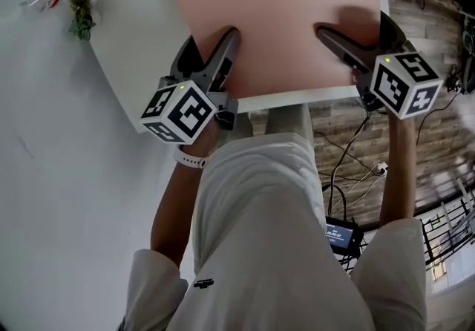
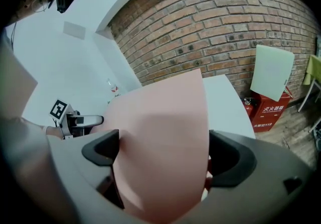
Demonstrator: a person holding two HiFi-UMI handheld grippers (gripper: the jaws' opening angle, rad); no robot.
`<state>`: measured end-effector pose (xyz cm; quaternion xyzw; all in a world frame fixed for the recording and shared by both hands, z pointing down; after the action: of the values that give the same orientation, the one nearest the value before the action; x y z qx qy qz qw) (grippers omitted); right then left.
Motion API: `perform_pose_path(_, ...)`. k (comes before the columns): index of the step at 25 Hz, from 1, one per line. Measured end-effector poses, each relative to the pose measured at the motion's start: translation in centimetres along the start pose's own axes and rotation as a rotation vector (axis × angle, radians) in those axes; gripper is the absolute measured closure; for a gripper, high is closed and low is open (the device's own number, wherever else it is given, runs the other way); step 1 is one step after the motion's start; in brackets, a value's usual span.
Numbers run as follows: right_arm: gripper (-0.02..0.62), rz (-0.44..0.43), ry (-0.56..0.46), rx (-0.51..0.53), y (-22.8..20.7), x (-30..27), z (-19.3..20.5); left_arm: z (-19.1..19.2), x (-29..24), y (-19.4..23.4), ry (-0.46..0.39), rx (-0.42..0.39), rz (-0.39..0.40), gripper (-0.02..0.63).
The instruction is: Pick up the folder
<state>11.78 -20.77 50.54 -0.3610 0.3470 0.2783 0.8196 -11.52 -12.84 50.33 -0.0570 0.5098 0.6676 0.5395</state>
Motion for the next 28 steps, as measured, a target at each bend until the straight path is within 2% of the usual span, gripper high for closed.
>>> perform_pose_path(13,0.038,0.065,-0.129,-0.022,6.4,6.0,-1.1,-3.2,6.8,-2.9,-0.027,-0.121,0.085,0.239)
perform_pose_path(20,0.04,0.112,-0.207,0.011,10.2,9.9,-2.6,-5.2,10.8,-4.8,-0.076,-0.176,0.143,0.239)
perform_pose_path(28,0.039,0.145,-0.34,0.004,13.8,13.2,-3.6,-8.0,15.0,-7.1,-0.131,-0.31,0.19,0.239)
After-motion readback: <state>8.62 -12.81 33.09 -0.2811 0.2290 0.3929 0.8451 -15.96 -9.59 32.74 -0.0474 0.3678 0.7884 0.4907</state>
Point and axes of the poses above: the fingertips, and each gripper's own axes: x backward along the fingers, y to its left, z out of its underside, the point moved 2 cm from there along x, backward along the fingers, and after that the axes turned 10 degrees about y, right-handed, at the moved point
